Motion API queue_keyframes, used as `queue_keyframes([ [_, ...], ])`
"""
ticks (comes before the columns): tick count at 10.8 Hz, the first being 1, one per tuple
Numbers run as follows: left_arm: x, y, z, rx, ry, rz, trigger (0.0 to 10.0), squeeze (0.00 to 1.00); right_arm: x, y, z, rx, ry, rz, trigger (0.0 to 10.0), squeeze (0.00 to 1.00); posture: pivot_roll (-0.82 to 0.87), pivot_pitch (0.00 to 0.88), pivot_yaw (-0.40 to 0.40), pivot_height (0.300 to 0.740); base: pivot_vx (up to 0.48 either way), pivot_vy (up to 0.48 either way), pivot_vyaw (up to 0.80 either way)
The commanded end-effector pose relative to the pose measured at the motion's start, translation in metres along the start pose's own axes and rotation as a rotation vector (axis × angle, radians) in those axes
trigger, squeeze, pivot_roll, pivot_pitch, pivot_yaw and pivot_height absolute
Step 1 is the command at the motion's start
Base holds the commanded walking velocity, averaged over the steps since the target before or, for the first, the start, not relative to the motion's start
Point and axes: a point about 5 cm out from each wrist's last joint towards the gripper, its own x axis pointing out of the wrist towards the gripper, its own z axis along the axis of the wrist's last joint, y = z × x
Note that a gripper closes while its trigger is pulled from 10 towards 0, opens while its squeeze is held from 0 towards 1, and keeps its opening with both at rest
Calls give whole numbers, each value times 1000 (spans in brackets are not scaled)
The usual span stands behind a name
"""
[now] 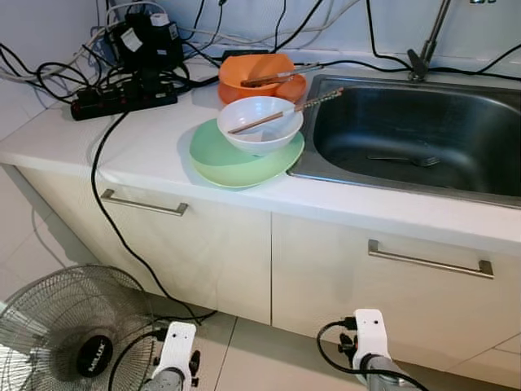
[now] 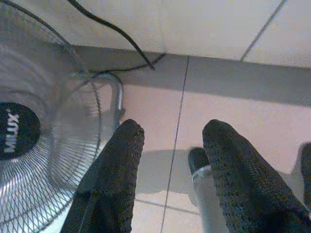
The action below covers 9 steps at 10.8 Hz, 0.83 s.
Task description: Kitchen organization
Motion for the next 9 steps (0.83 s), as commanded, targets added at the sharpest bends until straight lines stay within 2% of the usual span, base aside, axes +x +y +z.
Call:
queue_keyframes([
  [1, 0, 7, 1, -2, -22, 34, 10000, 0, 1, 0, 5, -2, -26, 1, 10000, 0, 35, 0, 83, 740, 0, 0, 0],
  [4, -2, 17, 11, -8, -132, 75, 10000, 0, -5, -16, 3, -13, -101, -40, 10000, 0, 42, 0, 73, 740, 0, 0, 0],
  [7, -8, 25, 27, 13, -312, 124, 10000, 0, -13, -27, 14, -37, -270, -58, 10000, 0, 32, 12, 64, 740, 0, 0, 0],
  [9, -19, 27, 56, 13, -522, 156, 10000, 0, -26, -37, 33, -76, -446, -78, 10000, 0, 31, 21, 61, 740, 0, 0, 0],
])
